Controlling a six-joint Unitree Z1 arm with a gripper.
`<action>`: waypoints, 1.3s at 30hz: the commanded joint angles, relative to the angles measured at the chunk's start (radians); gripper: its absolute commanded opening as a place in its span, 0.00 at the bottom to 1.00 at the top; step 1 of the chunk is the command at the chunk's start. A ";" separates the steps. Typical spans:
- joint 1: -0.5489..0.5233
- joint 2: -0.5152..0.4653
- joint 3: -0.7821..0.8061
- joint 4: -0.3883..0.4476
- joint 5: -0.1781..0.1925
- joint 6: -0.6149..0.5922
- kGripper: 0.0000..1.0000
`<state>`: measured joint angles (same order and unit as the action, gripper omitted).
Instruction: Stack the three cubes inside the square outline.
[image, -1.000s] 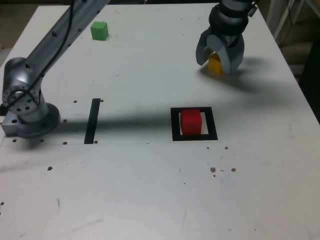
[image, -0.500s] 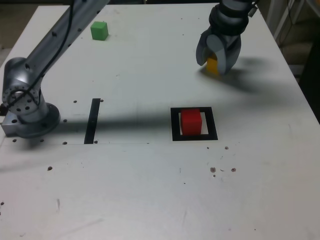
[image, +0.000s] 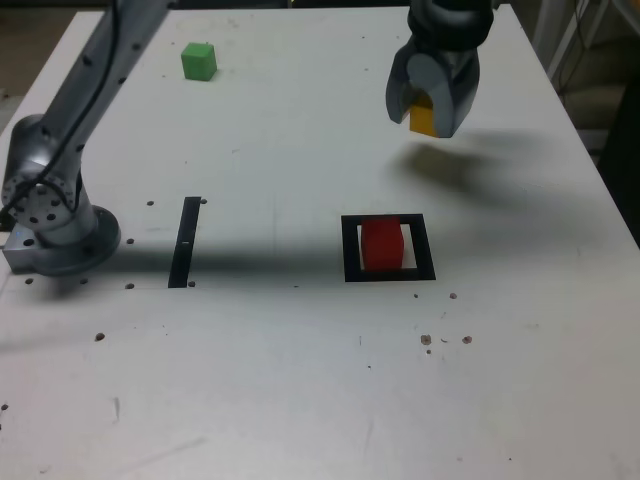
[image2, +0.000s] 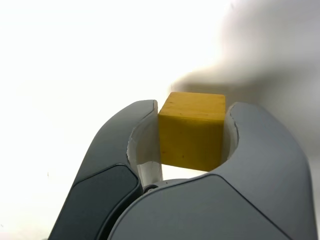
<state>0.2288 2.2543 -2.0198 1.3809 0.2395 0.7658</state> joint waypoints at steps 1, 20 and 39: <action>-0.017 -0.039 0.031 0.001 -0.004 -0.032 0.35; -0.212 -0.222 0.228 0.072 -0.028 -0.397 0.35; -0.350 -0.238 0.245 0.133 -0.162 -0.805 0.35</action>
<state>-0.1176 2.0195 -1.7816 1.5115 0.0856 -0.0254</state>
